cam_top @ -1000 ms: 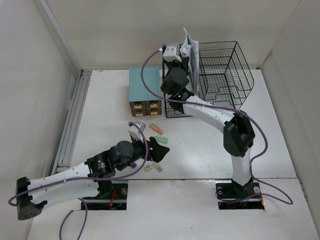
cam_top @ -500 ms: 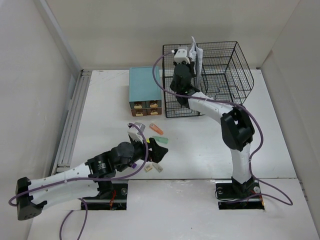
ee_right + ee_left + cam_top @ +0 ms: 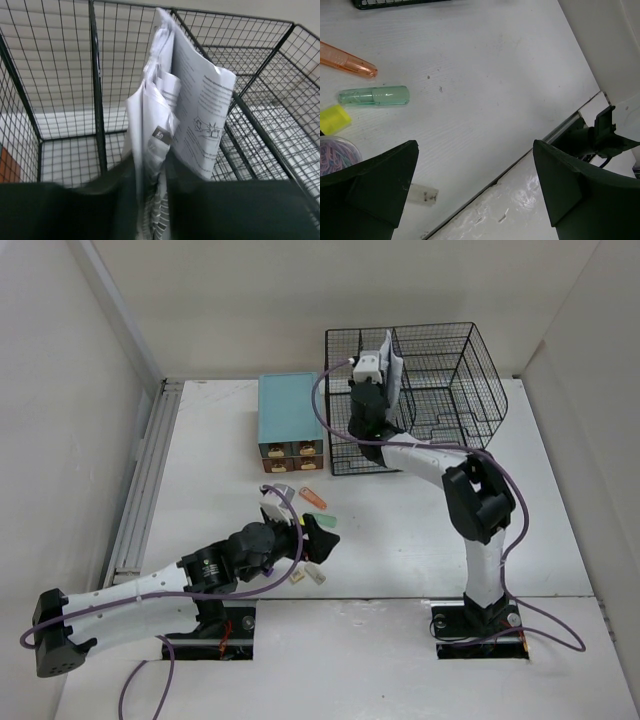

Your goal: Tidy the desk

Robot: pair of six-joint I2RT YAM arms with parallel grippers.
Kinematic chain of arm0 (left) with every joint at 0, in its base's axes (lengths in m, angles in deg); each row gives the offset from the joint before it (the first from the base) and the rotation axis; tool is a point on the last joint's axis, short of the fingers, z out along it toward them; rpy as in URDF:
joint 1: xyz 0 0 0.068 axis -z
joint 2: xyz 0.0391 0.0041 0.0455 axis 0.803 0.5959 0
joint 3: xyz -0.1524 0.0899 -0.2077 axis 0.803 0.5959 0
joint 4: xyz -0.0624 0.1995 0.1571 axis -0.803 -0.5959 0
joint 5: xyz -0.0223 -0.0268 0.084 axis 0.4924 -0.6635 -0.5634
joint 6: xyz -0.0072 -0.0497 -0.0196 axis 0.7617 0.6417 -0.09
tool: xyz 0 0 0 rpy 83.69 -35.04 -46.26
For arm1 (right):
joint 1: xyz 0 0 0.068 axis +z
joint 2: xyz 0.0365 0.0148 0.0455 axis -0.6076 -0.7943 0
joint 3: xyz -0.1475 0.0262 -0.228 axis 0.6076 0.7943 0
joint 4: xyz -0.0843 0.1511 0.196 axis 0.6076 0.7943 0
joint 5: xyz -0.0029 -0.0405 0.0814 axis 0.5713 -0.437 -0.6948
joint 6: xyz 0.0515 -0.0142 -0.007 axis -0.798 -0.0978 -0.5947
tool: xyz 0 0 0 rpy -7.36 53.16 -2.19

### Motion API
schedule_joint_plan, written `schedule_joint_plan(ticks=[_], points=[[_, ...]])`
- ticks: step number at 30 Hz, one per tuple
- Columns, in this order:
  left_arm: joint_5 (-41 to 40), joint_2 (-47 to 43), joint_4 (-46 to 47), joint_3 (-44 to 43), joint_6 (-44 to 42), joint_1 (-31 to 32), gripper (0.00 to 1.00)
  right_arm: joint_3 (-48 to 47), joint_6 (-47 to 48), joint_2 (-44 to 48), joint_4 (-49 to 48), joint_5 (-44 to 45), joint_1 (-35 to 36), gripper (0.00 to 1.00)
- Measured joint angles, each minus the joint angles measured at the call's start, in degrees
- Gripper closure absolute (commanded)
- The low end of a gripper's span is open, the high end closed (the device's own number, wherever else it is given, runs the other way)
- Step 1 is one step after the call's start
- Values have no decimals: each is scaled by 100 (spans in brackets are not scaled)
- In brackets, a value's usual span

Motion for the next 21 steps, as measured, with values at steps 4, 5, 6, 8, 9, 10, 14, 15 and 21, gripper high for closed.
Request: schedule_joint_plan(ticks=[4,5,6,8,9,10,14,15,21], points=[[-168,2,9,0,68,-2,0,492,-74,334,94,-175,-2,33],[-234,9,11,0,98,-2,0,614,-87,442,144,-210,-2,30],[-293,13,11,0,140,-17,0,697,-85,538,221,-245,-2,26],[-391,26,13,0,212,-105,7,756,-103,717,389,-341,9,21],[-450,33,26,0,247,-133,11,763,-114,824,487,-382,28,16],[-518,66,52,0,282,-203,20,767,-118,1008,647,-411,59,14],[-911,219,223,-2,444,-345,50,717,-37,1648,1342,-667,153,4],[-1043,293,280,-11,463,-407,72,625,22,1856,1703,-879,184,22],[-1239,1204,542,-284,546,-1631,49,798,345,3582,3106,-3499,350,82]])
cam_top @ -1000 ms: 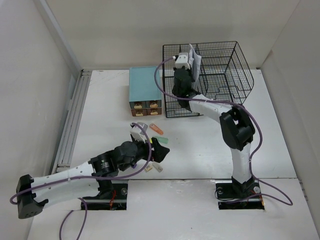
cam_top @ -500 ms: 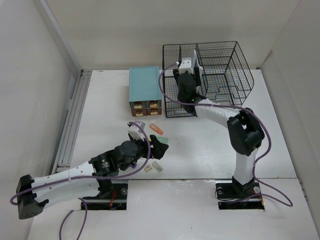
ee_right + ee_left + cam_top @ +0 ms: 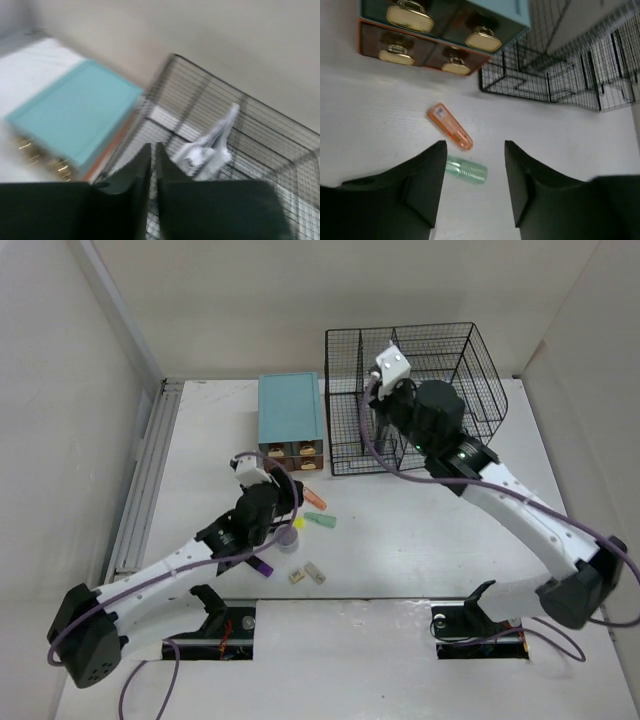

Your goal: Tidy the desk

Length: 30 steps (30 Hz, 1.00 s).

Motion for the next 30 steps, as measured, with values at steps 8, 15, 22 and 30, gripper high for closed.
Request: schedule_joint_plan(ticks=[8,15,22,30], points=[[1032,1318,896,-72,-70,-1751,25,588,-61,833,890,-2857,-339,54],[1808,2028,1862,-90,42,-2662,26,754,-306,348,1366,-3978,-673,62],[2227,2717,2575,-256,190,-3062,31,798,-391,334,1445,-4389,-684,62],[2750,3362,3101,-422,411,-3169,54,798,-466,334,1445,-4498,-684,62]])
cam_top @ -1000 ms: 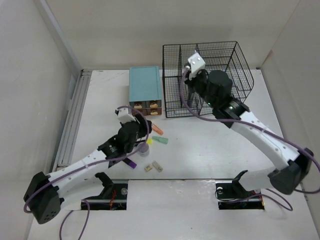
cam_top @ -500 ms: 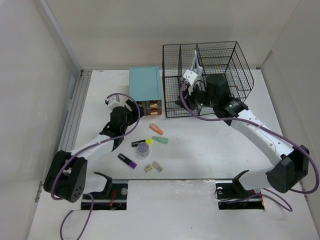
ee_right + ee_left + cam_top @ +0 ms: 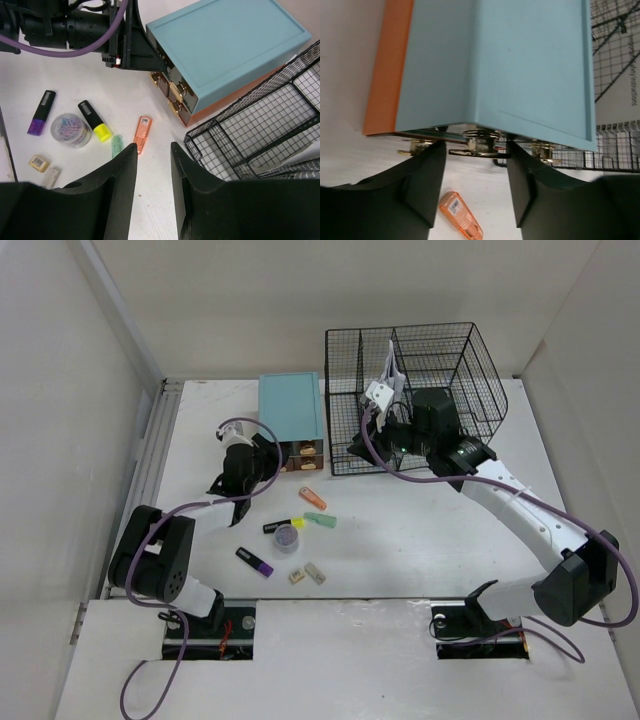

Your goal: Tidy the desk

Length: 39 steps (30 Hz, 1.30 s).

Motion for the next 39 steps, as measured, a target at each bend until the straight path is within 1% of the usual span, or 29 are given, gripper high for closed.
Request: schedule_joint_plan(ticks=[1,2,3,4,5,9,10,13,17,22,26,27,28,29,30,31,32,33,34,35,36,39], points=[[74,39,52,-17,-2,0,58,0,-9,0,0,-7,0,62],[153,76,120,-26,15,-2,64,2,-11,0,0,-11,0,63],[219,103,181,-33,42,-4,67,2,-13,0,0,-15,0,63],[247,120,208,-33,90,-4,76,4,-13,0,0,-22,0,63],[262,122,216,-33,98,-17,80,7,-15,-2,2,-28,0,63],[339,125,223,-33,122,-55,98,7,-15,-7,0,-50,0,63],[345,125,223,-33,127,-59,100,7,-15,-15,0,-57,0,64],[350,92,275,28,138,-63,100,7,-17,-68,0,-101,0,66],[262,-166,520,426,153,-2,100,33,39,-114,4,-214,0,66],[-4,-931,649,1202,179,306,100,35,367,-238,109,-286,153,67],[-111,-1576,599,1705,262,474,100,39,673,-411,229,-282,444,66],[-142,-1757,520,1794,297,529,98,39,732,-452,260,-278,520,62],[-162,-1860,468,1845,308,560,90,39,785,-474,313,-269,555,59],[-195,-1969,407,1908,328,586,77,39,844,-540,341,-264,625,56],[-227,-2090,326,1954,341,608,59,39,898,-601,354,-260,675,53],[-234,-2175,275,1980,343,616,32,39,942,-656,385,-258,723,50],[-273,-2247,199,1987,278,632,22,37,981,-717,435,-251,758,46],[-332,-2319,116,1993,284,632,15,35,1010,-774,476,-254,767,44],[-391,-2389,46,2000,280,632,10,28,1045,-839,516,-251,791,43],[-424,-2461,-24,2009,262,623,3,24,1064,-896,557,-254,798,42],[-444,-2553,-122,2011,247,616,0,20,1086,-949,601,-256,822,40],[-439,-2942,-409,2017,208,627,0,13,1132,-1093,684,-282,844,35]])
